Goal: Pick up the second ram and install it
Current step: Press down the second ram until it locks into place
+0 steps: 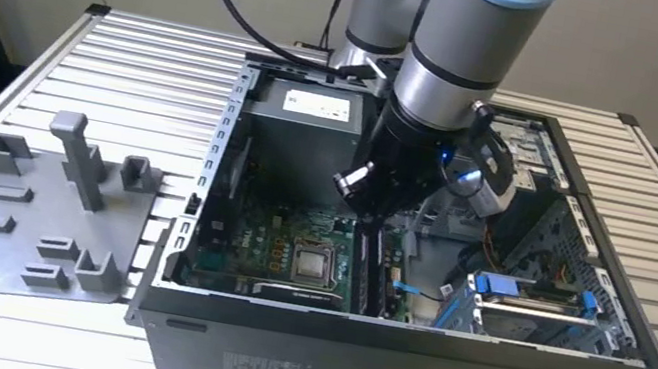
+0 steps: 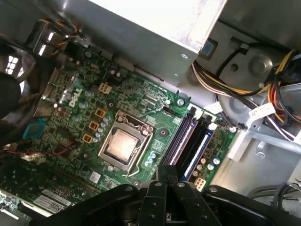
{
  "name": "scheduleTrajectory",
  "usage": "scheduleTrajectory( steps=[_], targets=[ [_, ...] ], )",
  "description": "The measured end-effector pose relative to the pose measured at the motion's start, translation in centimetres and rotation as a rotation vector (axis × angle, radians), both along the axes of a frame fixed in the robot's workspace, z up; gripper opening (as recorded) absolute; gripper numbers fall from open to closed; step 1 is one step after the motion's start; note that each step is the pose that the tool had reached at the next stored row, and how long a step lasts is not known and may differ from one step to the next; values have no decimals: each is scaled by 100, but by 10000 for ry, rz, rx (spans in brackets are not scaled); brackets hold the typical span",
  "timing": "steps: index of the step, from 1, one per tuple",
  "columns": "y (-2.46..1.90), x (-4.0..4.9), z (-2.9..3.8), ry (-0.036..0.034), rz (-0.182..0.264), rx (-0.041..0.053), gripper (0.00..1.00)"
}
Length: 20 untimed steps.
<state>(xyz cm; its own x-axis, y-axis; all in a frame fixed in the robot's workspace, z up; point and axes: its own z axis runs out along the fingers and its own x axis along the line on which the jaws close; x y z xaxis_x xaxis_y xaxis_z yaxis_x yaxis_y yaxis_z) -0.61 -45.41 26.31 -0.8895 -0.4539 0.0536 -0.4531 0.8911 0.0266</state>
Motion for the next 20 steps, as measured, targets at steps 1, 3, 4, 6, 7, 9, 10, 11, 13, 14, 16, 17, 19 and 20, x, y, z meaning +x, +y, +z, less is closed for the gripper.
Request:
scheduleTrajectory(
  steps=[1, 3, 4, 6, 7, 9, 10, 11, 13, 14, 16, 17, 19, 20],
  targets=[
    [0, 0, 0, 0, 107, 5, 11],
    [0, 0, 0, 0, 394, 9, 11],
    [0, 0, 0, 0, 571, 11, 11],
    [0, 0, 0, -7, 929, 11, 11],
    [0, -1, 0, -31, 1108, 10, 11],
    [0, 0, 0, -112, 1431, 5, 11],
    [0, 0, -1, -163, 1582, 7, 11],
    [0, 0, -2, -203, 1727, 17, 11],
    [0, 0, -2, -273, 1987, 73, 11],
    [0, 0, -2, -315, 2100, 113, 11],
    [0, 0, -3, -411, 2325, 204, 11],
    [0, 1, -3, -446, 2429, 249, 11],
    [0, 0, -4, -508, 2627, 375, 11],
    [0, 0, -4, -525, 2753, 434, 11]
  ],
)
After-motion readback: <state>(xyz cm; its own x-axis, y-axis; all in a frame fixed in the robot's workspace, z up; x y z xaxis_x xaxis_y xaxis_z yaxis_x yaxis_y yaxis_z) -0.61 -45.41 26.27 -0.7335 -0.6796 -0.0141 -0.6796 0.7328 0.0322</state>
